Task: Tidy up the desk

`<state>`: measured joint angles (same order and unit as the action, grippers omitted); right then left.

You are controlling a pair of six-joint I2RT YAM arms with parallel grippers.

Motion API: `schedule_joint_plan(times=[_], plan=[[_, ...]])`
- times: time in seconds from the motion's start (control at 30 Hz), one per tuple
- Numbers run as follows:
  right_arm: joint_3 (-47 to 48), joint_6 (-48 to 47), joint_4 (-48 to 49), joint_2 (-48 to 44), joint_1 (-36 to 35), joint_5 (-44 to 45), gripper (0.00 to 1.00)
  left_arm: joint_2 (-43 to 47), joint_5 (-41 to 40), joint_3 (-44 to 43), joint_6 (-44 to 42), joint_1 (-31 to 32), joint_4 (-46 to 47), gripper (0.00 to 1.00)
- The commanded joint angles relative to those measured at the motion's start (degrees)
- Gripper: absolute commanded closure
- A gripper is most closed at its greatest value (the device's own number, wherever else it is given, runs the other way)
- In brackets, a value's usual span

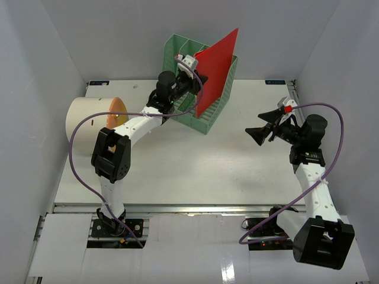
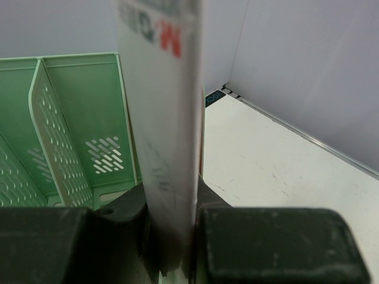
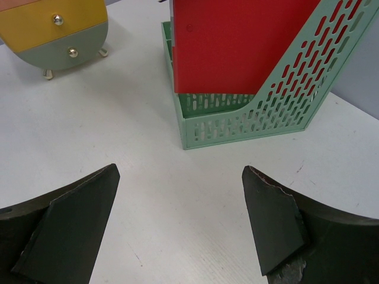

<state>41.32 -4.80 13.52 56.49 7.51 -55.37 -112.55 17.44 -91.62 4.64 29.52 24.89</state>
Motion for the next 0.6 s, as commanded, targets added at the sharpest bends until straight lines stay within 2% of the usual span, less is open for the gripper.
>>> schedule_joint_plan(times=[0.0,0.57], plan=[[-0.7,0.4,2.3,-1.0,0.4,-0.7,0.09,-0.5,1.2,-2.6,-1.7,0.2,3.5,1.00],[-1.1,0.8,3.0,-1.0,0.9,-1.0,0.10,-1.8,2.6,0.9,-3.1,0.1,4.2,1.00]])
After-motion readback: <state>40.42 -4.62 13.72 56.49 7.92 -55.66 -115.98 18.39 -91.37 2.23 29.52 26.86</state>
